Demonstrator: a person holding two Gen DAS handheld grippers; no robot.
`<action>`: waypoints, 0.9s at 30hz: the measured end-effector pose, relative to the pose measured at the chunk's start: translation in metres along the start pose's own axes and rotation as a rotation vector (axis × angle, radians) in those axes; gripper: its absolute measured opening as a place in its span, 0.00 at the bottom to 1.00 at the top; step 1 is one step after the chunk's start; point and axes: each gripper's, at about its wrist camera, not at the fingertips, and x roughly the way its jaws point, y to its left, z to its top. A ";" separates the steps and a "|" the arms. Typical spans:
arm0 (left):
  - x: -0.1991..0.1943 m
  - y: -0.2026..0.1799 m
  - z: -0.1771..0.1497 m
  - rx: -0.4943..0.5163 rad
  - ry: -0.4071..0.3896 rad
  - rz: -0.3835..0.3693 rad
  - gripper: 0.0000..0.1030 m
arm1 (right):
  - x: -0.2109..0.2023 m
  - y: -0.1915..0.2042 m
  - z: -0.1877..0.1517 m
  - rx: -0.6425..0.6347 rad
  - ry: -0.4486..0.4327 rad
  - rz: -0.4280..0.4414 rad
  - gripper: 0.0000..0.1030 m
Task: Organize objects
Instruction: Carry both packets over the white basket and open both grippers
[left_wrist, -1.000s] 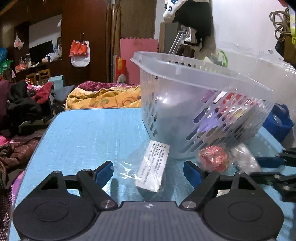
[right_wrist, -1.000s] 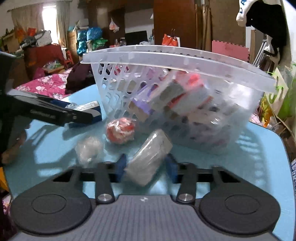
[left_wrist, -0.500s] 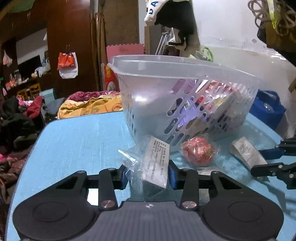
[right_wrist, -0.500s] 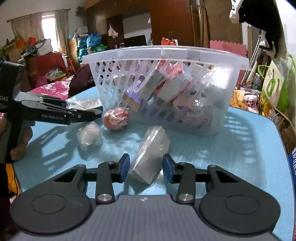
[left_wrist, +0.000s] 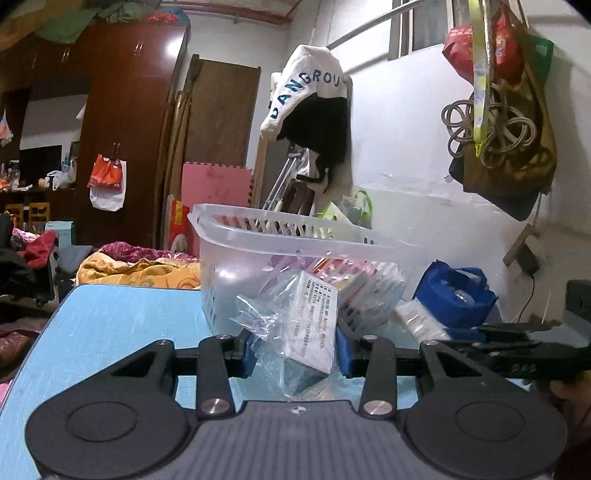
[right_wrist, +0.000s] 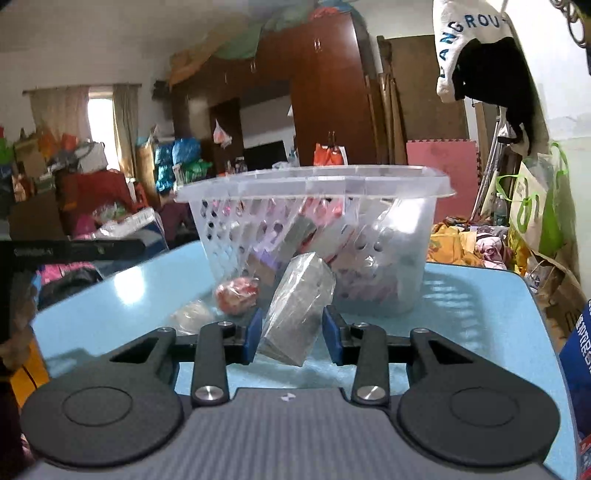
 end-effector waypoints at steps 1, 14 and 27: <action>-0.001 -0.002 0.002 -0.005 -0.005 -0.004 0.43 | -0.006 0.001 0.003 -0.004 -0.018 -0.006 0.39; 0.093 -0.018 0.131 -0.053 0.038 0.056 0.43 | 0.050 0.008 0.143 -0.138 -0.048 -0.083 0.39; 0.092 -0.016 0.120 -0.013 0.061 0.173 0.78 | 0.049 0.012 0.124 -0.157 -0.027 -0.134 0.99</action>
